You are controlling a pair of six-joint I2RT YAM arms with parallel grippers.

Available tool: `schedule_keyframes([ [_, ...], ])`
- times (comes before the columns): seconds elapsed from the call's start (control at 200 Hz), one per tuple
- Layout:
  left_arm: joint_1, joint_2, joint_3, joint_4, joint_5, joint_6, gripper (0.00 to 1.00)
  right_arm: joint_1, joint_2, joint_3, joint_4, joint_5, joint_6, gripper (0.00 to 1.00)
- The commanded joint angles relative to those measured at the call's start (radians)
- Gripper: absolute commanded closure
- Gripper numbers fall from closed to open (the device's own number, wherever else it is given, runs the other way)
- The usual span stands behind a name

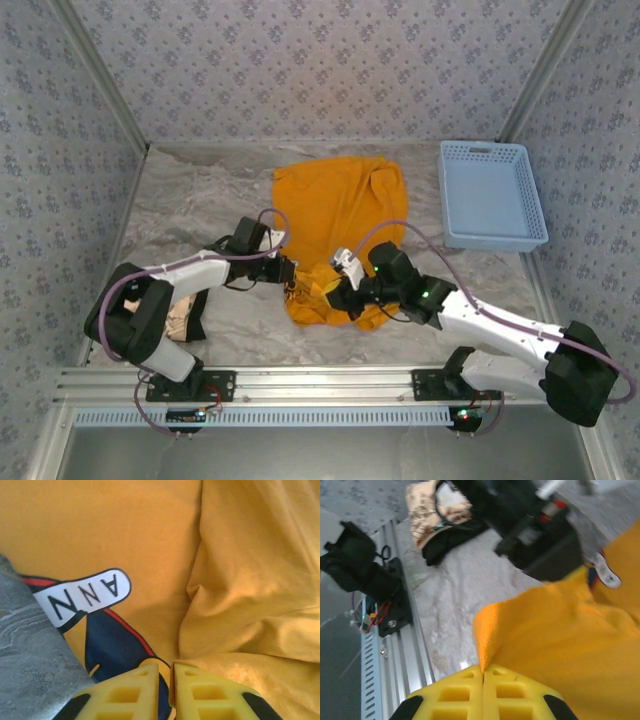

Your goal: Fold the inside-out t-shirt

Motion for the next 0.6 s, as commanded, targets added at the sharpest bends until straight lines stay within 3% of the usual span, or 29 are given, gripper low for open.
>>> schedule_keyframes([
  [0.0,0.011,-0.064,0.016,0.001,0.034,-0.008,0.79,0.067,0.023,0.058,0.070,0.046,-0.055,1.00],
  [0.2,0.030,-0.095,-0.006,-0.018,0.037,-0.026,0.58,0.083,0.068,0.027,0.229,0.129,-0.001,0.99],
  [0.4,0.110,-0.089,-0.021,-0.052,0.065,-0.064,0.61,0.201,0.176,0.076,0.135,0.191,-0.156,0.97],
  [0.595,0.187,-0.087,-0.028,-0.086,0.071,-0.065,0.61,0.289,0.296,0.141,0.155,0.230,-0.186,0.93],
])
